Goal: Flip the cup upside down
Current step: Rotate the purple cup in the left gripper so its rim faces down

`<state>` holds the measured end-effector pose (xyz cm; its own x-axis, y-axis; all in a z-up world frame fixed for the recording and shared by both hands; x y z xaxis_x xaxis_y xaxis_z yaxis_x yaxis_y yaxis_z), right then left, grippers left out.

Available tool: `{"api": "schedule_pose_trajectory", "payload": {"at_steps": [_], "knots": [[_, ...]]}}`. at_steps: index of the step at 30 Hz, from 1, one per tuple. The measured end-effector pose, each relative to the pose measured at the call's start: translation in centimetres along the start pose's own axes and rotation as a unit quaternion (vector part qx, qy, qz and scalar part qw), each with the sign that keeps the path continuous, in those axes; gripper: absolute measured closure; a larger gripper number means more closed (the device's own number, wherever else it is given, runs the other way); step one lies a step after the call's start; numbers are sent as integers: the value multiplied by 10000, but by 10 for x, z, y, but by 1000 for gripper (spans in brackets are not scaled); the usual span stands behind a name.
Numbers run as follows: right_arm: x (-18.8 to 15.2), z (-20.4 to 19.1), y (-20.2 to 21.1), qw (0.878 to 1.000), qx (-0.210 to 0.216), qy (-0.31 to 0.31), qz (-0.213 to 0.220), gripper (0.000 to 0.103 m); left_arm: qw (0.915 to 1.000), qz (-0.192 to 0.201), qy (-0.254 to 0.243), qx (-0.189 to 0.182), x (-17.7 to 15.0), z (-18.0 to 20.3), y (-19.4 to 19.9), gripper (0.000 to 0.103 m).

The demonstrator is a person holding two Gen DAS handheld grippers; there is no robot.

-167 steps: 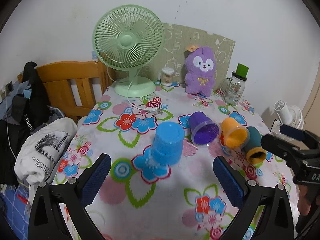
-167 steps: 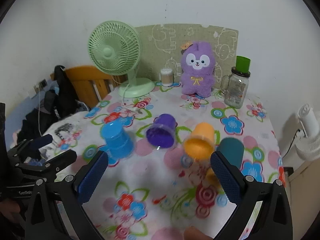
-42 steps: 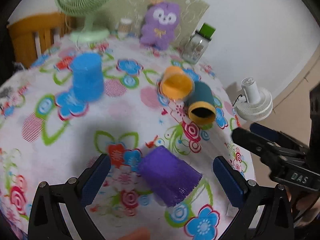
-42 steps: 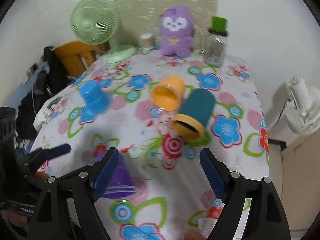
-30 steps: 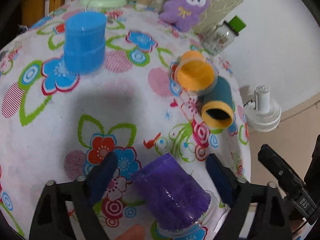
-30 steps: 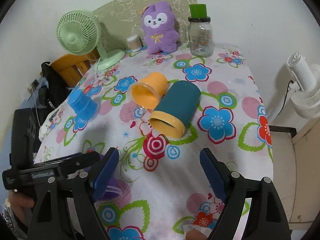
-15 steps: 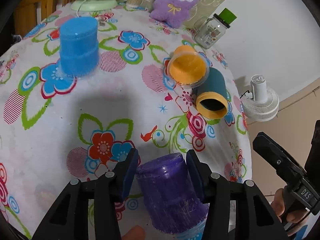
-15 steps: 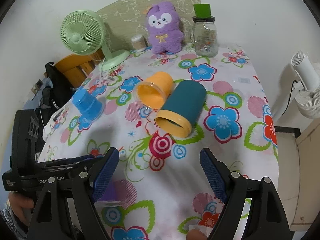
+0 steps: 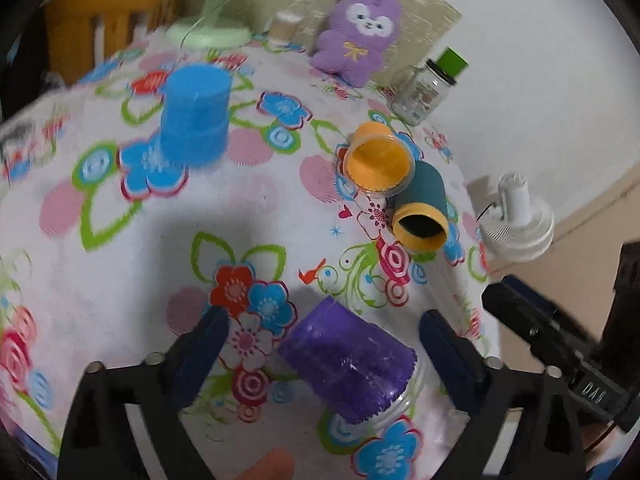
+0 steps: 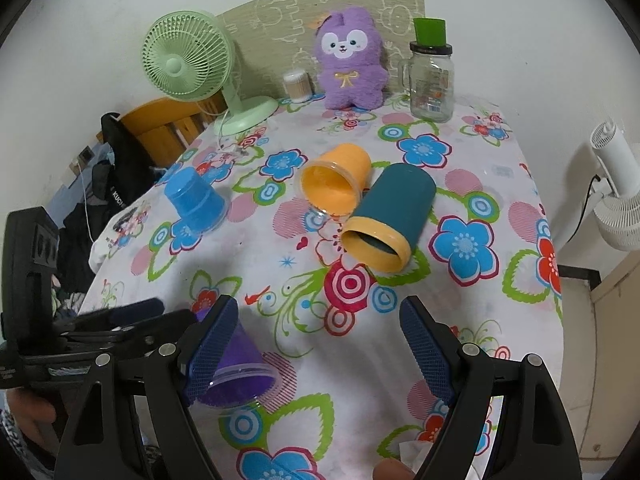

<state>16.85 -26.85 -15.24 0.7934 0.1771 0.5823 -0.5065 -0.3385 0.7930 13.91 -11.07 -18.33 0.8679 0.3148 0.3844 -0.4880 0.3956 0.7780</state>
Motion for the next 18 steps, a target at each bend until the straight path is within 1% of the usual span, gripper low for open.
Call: {"api": "schedule_pose_trajectory", "payload": {"at_steps": [3,5,6,7,8,11,14,15,16,18], "knots": [[-2,2,-3,10000,6,-24,-42,18,9993,-260,249,-96,-5,-2,-12,5],[-2,5,-5,10000,17,-76,-55,18,9983,-398,385,-153,-7,-3,-20,8],[-2,7,-6,9999,16,-94,-56,18,9980,-440,421,-160,-9,-4,-23,13],[-3,9,-6,9999,13,-115,-60,18,9977,-495,439,-137,-9,-4,-26,24],[-4,10,-7,9999,14,-133,-72,18,9974,-541,423,-209,-9,-3,-29,25],[-5,13,-8,9998,36,-185,-85,18,9970,-603,328,-369,-7,4,-29,36],[-5,15,-9,9997,28,-204,-91,18,9980,-524,210,-276,-4,7,-25,45],[-5,15,-9,9997,35,-209,-88,18,9983,-487,171,-253,-2,7,-23,51],[-5,14,-9,9997,41,-210,-79,18,9986,-461,134,-234,-1,7,-22,54],[-4,14,-8,9998,51,-197,-66,18,9983,-497,160,-253,0,5,-21,54]]}}
Point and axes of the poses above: each gripper's, at about its wrist camera, not at the fingertips, and y roughly against the way its jaws point, z to its right, x to its top, the point moved 8 cm from there along -y, roughly the way its jaws point, and after that the axes turned 2 degrees about -x, right-handed, at the moved point
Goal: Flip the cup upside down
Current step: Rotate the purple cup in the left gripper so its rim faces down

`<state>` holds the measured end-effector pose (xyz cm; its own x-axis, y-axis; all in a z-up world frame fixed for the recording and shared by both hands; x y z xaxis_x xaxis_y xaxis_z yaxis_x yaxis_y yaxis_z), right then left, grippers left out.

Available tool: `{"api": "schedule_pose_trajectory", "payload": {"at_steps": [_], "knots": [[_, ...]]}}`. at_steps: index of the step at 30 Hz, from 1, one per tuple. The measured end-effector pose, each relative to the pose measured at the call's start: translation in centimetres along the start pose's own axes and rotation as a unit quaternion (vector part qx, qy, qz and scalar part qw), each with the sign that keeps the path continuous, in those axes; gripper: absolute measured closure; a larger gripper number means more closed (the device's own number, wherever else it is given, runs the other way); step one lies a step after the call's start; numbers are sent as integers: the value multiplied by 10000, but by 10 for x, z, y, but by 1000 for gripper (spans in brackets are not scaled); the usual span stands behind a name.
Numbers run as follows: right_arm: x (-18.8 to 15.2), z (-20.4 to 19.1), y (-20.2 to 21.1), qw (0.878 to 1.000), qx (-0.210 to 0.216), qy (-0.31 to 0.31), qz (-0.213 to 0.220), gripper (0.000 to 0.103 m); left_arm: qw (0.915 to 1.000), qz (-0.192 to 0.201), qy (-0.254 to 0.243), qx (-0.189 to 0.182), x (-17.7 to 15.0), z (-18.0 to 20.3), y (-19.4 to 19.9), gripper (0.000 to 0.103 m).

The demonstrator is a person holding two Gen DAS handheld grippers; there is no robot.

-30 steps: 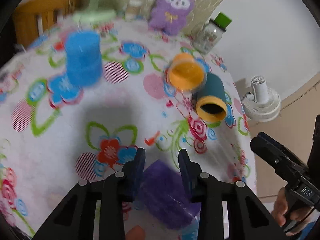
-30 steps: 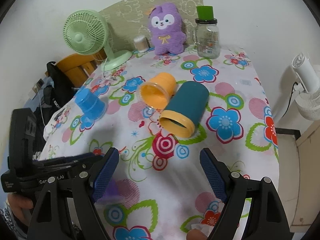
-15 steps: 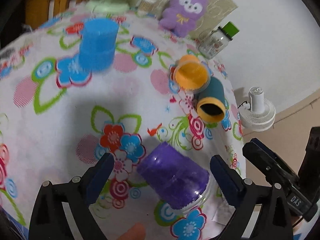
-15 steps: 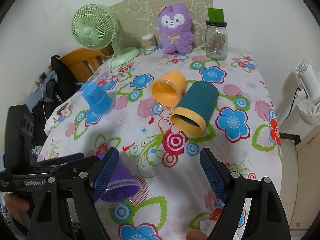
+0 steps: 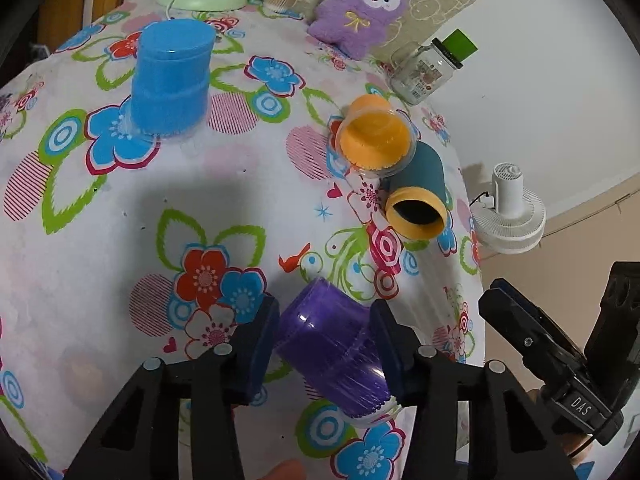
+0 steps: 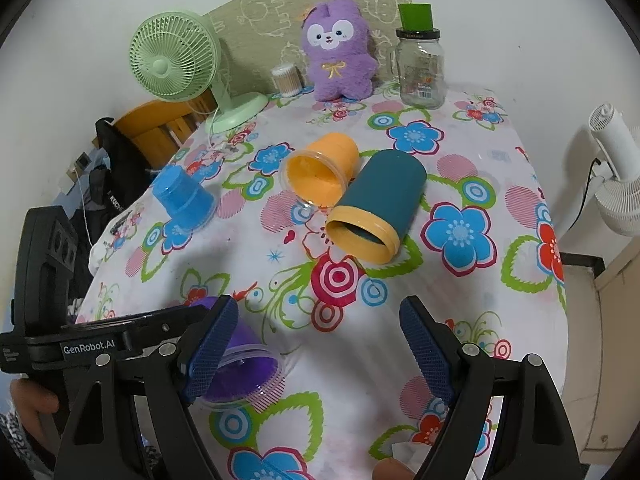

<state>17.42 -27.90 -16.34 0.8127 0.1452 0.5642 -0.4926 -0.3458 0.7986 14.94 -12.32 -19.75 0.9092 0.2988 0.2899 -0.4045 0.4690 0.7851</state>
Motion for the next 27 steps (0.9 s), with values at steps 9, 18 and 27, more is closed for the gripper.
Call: {"api": "schedule_pose_trajectory", "payload": {"at_steps": [9,18,27], "knots": [[-3,-5,-2,10000,25,94,-17,18,9913,-129,1180,-572,-16,-18,-1,0],[-4,0,-4,10000,33,32,-17,18,9876,-457,1341,-672,-28,-1,-12,26],[-6,4,-3,10000,42,-45,-1,18,9904,-521,1032,-763,-25,7,-7,52]]}}
Point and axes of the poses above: each gripper's, at about its wrist camera, not at the fingertips, and y roughly against the way its jaws point, z to its right, x to its top, the point moved 8 cm from there along -y, roughly the way its jaws point, and after that the axes turned 2 degrees about -x, right-handed, at the moved point
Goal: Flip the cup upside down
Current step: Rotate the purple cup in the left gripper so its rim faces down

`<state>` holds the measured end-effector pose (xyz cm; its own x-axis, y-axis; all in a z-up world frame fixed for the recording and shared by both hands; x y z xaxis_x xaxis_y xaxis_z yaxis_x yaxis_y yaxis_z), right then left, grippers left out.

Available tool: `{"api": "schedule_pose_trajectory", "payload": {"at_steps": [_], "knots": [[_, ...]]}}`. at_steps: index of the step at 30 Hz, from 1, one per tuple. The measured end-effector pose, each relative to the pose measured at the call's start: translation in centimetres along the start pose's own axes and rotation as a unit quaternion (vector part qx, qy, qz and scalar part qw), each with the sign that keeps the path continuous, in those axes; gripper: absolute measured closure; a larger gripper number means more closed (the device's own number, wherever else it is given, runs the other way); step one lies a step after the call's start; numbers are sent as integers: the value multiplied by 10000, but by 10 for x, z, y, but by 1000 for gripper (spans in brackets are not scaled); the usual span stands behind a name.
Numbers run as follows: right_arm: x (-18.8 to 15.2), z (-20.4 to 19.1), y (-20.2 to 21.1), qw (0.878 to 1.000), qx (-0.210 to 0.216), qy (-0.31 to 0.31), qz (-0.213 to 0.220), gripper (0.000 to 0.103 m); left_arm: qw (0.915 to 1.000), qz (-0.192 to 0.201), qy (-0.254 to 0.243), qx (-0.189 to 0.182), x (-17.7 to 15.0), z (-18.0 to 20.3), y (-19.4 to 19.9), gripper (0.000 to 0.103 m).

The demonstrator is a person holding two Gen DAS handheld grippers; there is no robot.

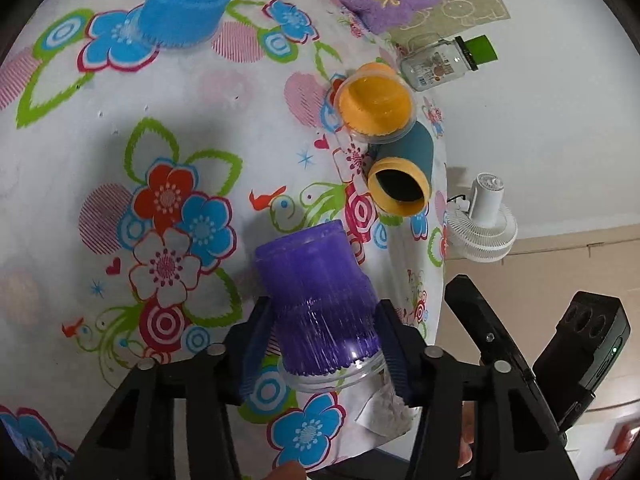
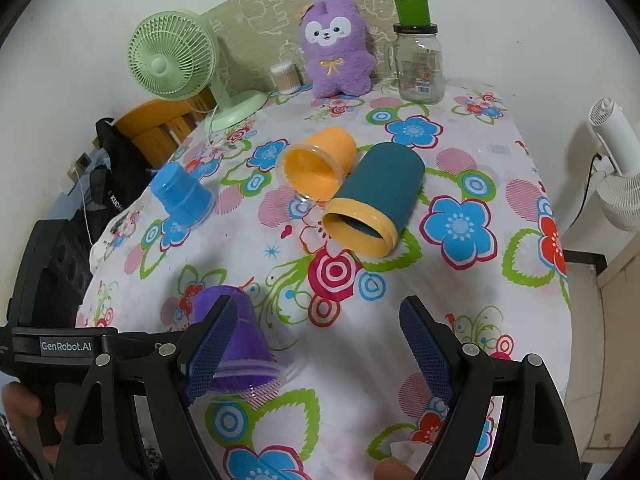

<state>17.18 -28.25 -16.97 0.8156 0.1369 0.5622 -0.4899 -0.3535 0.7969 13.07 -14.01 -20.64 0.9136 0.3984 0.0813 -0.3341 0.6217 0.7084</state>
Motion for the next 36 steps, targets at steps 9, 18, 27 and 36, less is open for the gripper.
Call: {"api": "schedule_pose_trajectory", "payload": {"at_steps": [9,18,27,36], "knots": [[-1,-8,-1,9999,-14,147,-32,18,9999,17,9,167,7,-6,-3,26],[0,-5,-2,9994,-280,215,-18,18,9986,135,-12,503,24,-16,-11,21],[7,11,8,9939,-1071,189,184,18,9973,209,-240,659,25,-9,-16,21],[7,23,14,9895,-1418,122,245,18,9960,213,-516,699,24,1,-19,33]]}}
Point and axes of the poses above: each gripper's, at about its wrist camera, not at the fingertips, and y roughly against the way its jaws point, z to its right, x to its top, the point moved 8 cm from there along -y, roughly the way its jaws point, and after that the axes turned 2 degrees about -x, right-handed, at the moved point
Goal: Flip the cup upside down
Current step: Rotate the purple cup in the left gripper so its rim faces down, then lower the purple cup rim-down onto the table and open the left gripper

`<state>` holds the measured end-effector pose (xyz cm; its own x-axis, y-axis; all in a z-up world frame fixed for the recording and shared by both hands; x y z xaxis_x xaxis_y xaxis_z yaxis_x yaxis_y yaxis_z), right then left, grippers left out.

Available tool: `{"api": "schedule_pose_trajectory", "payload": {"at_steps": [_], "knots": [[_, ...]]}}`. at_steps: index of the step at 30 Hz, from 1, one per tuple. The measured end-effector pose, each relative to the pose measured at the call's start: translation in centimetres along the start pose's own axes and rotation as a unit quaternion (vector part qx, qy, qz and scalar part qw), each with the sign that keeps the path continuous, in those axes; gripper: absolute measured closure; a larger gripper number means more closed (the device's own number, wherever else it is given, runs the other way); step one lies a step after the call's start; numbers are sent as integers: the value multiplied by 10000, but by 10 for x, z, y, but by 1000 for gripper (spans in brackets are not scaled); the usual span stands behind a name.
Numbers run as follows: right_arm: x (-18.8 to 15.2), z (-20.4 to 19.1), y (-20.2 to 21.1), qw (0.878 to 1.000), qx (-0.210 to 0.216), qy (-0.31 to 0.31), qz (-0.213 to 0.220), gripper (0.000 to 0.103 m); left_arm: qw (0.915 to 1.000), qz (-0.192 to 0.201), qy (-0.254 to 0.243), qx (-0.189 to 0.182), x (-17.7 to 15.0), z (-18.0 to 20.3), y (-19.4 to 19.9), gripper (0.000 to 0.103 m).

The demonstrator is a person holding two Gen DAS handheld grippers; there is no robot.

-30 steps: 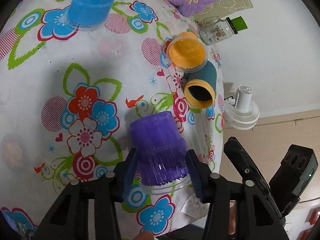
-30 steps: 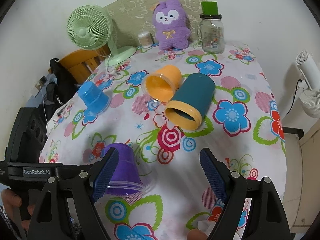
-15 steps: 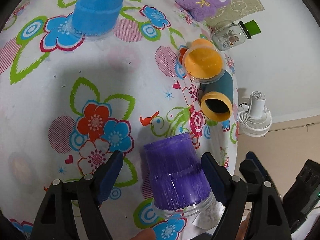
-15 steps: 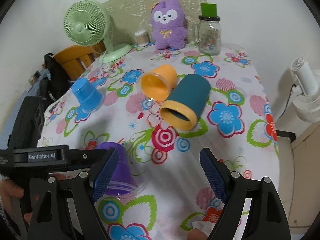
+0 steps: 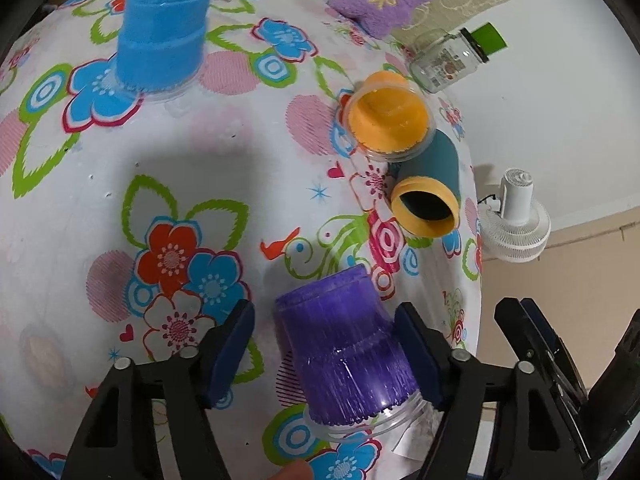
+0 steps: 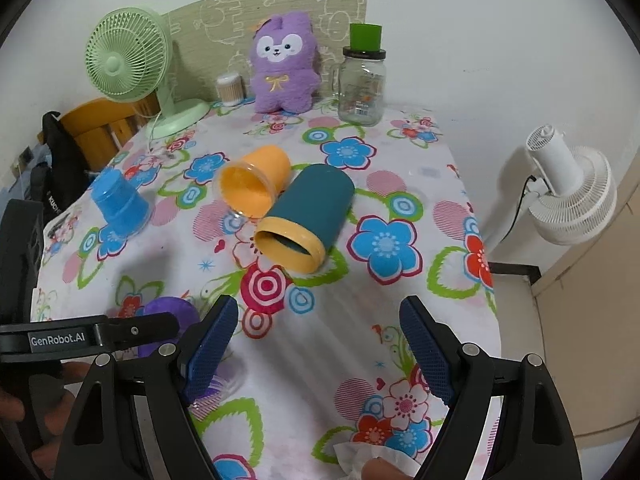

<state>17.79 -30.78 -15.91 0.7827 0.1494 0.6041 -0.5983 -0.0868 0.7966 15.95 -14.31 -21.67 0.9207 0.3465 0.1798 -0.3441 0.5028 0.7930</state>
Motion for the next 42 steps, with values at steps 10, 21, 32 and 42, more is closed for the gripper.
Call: {"api": "schedule_pose_trajectory", "payload": {"at_steps": [10,21,32,42], "knots": [[-1,0,4,9999,102,-36,20,18,9999,-114,-95,-82,2,3,2,48],[-4,-20,1,9996,234,170,-14,18,9983,225,-491,225,8,7,20,58],[-9,-15,-1,9994,179,276,-72,18,9946,-512,-739,527,18,11,-23,31],[-10,-16,-2,9993,262,263,-56,18,9918,-184,-1087,648,19,19,-14,47]]}}
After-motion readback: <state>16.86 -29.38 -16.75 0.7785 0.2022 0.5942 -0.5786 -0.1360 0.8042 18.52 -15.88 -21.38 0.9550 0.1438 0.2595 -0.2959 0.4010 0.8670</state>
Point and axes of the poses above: each gripper's, at about its wrist camera, not at the fingertips, and y roughly against the way its jaws point, z to its right, x to its top, the point moved 8 cm from there along -y, roughly the way its jaws point, and after that the axes turned 2 degrees about -x, right-handed, at the moved point
